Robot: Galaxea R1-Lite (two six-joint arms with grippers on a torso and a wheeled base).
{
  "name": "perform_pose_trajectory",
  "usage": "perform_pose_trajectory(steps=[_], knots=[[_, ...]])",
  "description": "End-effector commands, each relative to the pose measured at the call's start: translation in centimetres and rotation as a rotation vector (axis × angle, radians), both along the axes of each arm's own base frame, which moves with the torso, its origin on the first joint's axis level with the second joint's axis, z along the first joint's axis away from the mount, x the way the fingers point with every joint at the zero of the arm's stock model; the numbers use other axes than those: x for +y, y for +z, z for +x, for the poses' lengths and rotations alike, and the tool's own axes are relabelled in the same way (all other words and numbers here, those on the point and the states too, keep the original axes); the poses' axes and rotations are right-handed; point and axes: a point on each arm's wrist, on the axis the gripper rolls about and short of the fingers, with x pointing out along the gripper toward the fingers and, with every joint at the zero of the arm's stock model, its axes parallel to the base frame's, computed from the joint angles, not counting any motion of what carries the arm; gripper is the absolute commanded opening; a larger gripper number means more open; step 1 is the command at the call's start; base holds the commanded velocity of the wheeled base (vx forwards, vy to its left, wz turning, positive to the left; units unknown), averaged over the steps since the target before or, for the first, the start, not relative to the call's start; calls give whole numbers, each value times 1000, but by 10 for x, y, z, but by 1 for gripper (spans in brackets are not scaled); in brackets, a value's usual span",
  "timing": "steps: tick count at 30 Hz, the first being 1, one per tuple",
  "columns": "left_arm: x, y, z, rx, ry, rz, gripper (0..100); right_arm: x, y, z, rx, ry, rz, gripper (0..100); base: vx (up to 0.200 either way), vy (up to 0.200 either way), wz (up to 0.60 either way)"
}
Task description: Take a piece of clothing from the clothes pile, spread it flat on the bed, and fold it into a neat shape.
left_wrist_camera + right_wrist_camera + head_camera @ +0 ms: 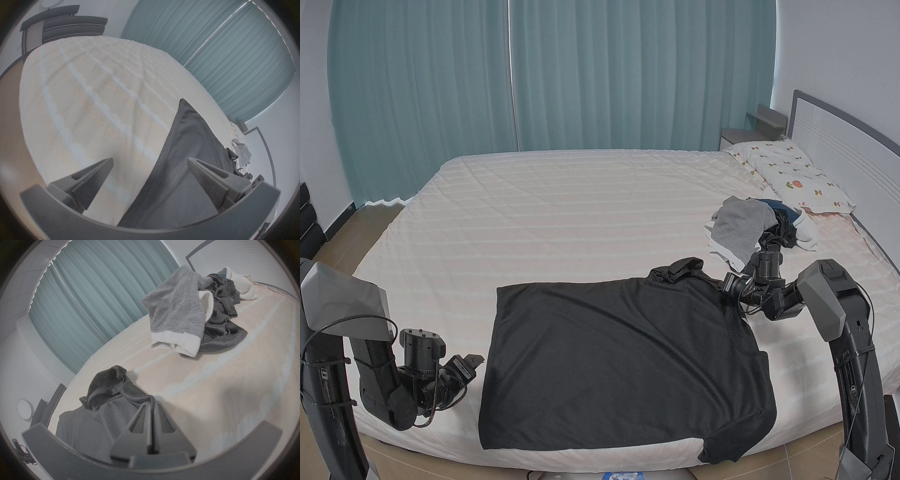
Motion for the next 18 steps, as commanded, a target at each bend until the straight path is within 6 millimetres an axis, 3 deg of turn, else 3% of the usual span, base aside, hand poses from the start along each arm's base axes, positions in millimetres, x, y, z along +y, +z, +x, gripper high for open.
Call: perform_pose_trajectory(steps=[1, 6, 16, 17, 18], knots=[[0, 0, 0, 2, 0, 0, 100, -2, 3, 2, -21, -8, 0, 0, 0, 0, 0], [0, 0, 0, 2, 0, 0, 100, -13, 9, 7, -50, -37, 8, 0, 0, 0, 0], [0, 0, 0, 2, 0, 0, 100, -23, -2, 7, -34, -60, 5, 0, 0, 0, 0], [0, 0, 0, 2, 0, 0, 100, -23, -2, 7, -33, -60, 5, 100, 0, 0, 0], [0, 0, 0, 2, 0, 0, 100, -23, -2, 7, -34, -60, 6, 100, 0, 0, 0]])
